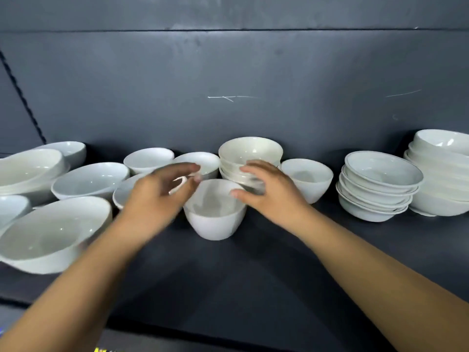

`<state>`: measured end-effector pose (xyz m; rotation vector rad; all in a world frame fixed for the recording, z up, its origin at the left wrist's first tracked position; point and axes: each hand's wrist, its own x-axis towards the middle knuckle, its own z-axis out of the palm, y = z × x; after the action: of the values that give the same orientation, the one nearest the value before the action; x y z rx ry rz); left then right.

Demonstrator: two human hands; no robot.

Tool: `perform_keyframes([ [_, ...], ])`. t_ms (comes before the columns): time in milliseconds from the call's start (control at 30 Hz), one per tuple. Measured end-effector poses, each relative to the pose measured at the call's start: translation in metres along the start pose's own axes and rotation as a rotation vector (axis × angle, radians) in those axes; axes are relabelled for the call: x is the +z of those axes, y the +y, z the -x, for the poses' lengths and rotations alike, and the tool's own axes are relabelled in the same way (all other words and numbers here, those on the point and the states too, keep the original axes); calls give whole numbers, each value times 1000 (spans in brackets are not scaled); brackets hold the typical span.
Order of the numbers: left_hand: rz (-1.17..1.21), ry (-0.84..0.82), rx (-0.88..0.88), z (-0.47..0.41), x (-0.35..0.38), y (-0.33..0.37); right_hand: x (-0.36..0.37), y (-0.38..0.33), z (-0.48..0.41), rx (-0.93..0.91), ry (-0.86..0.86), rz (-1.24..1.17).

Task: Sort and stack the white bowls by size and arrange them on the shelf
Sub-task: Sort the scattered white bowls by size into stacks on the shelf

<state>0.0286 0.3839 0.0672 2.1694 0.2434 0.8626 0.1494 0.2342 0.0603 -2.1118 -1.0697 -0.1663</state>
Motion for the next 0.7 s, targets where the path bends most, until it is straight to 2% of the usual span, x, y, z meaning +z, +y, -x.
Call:
perform_keyframes([
  [67,-119,37,60,25,7,-13,11,3,10,-27,-85,-9],
  [167,-92,37,-87,45,14,-26,19,6,16,-13,-107,-84],
  [300,43,-182,-252,46,19,-34,21,8,22,59,-138,-165],
  [467,233,-253,-204,38,29,-31,15,17,25,84,-139,-219],
  [633,190,-329,-183,32,36,-29,-6,24,42,83,-201,-303],
  [700,176,-328,-189,32,42,-30,-14,26,52,107,-234,-418],
])
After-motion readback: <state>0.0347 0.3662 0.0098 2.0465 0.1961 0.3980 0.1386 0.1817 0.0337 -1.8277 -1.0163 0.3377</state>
